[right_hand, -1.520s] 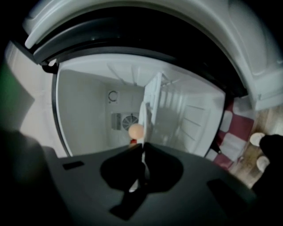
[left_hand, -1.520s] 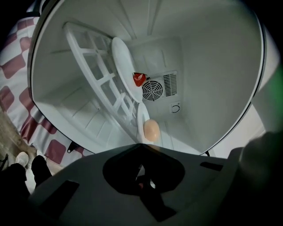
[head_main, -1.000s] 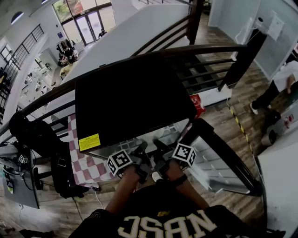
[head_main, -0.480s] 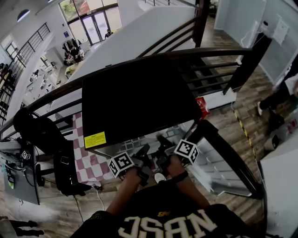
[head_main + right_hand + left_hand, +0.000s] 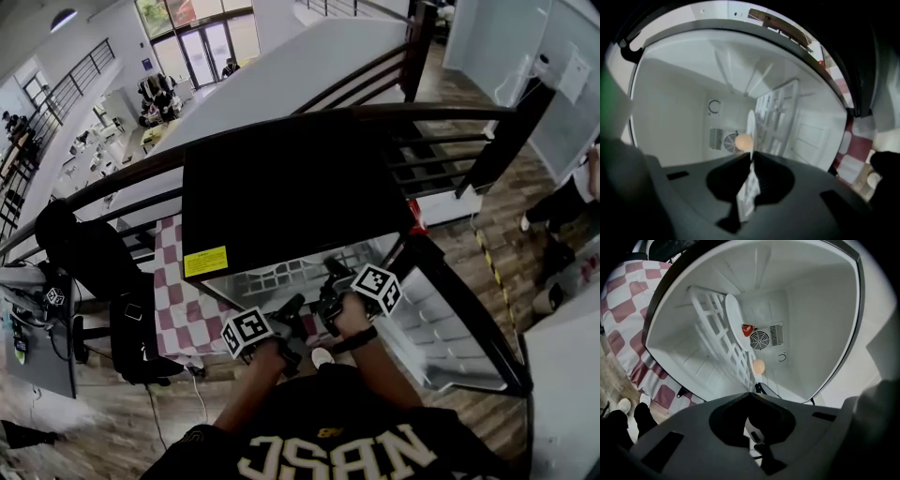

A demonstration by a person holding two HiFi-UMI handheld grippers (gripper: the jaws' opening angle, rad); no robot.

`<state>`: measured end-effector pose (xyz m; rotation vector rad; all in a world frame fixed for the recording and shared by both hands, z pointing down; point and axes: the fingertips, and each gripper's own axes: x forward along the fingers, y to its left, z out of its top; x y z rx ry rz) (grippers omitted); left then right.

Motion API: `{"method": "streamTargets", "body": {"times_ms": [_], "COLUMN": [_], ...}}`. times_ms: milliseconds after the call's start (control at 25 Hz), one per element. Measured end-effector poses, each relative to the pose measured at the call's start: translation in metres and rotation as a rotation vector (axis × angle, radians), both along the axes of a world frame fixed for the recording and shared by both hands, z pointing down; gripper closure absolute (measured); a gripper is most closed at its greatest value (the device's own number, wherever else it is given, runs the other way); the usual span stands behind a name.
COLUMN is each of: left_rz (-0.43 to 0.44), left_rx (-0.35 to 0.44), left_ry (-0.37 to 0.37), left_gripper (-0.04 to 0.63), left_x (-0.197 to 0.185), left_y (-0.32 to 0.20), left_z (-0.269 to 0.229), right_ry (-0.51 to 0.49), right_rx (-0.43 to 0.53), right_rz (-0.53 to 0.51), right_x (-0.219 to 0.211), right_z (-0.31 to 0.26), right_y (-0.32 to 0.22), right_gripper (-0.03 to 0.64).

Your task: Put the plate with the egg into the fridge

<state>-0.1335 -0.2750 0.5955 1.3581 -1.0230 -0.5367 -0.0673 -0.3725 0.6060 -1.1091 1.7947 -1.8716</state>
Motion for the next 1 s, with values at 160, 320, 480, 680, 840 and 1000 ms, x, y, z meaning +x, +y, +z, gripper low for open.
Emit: {"method": "streamTargets", "body": {"times_ms": [160, 320, 480, 680, 840, 1000], "left_rz": [-0.003, -0.004, 0.018, 0.039, 0.06, 0.093], "left_rx": [-0.003, 0.009, 0.027, 0.057, 0.1, 0.213], "left_ry": [0.003, 0.001, -0.039, -0.071, -0.092, -0.194], "left_gripper": [0.574, 0.574, 0.574, 0.574, 0.574, 0.574], "left_x": [0.008, 0.0, -0.003, -0.006, -0.008, -0.011], "left_y": [0.012, 0.03, 0.047, 0.07, 0.088, 0.1], "left_z": [-0.003, -0.005, -0.007, -0.011, -0.018, -0.037], "right_ry": [0.089, 0.118, 0.132, 0.193, 0.205, 0.298], "right_rx": [0.061, 0.103, 0.109, 0.158, 0.228, 0.383], "right_rz": [-0.041, -0.089, -0.102, -0.075, -0.056, -0.027], "right_x": [0.007, 0.003, 0.009, 0.022, 0.029, 0.04], "right_z": [-0.009, -0.018, -0.012, -0.009, -0.023, -0.05], "right_y": [-0.005, 0.006, 0.03, 0.06, 0.093, 0.13], "right_gripper": [0.569, 0.423, 0.422, 0.422, 0.423, 0.428]}}
